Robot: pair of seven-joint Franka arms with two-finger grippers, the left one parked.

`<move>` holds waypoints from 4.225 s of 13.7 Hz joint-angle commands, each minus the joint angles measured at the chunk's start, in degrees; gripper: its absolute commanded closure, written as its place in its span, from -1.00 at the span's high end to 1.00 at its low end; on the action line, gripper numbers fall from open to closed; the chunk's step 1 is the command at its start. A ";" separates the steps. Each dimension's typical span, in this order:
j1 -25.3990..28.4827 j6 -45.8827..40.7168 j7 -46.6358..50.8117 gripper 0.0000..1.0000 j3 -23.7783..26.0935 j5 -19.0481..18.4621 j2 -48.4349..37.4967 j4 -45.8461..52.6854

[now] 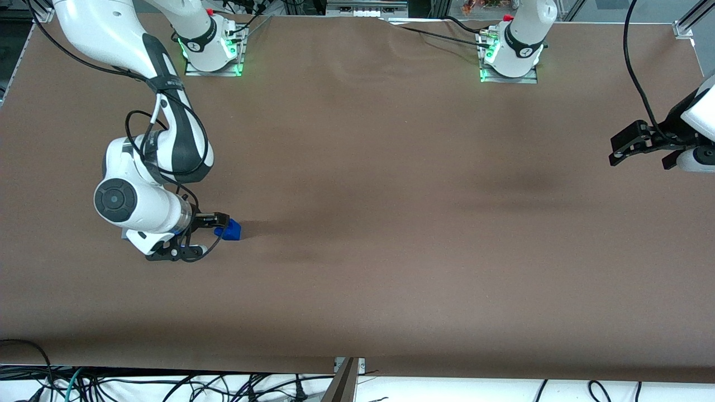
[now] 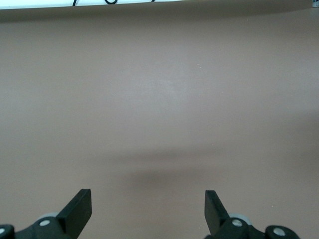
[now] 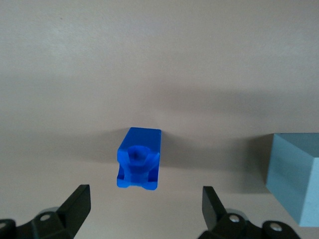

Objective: Insert blue part into gray base with right arm
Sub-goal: 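Close the right gripper on the blue block and lift it, then carry the blue block over the gray base's square hole, then lower the blue block into the hole and open the right gripper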

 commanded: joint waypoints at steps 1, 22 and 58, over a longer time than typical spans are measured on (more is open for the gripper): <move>0.50 3.81 0.91 0.98 -0.33 1.09 0.26 -2.92; 1.56 11.39 4.87 -0.16 -0.33 1.18 1.84 -6.81; -2.31 -5.22 -21.41 -0.13 -17.38 1.27 0.43 -0.39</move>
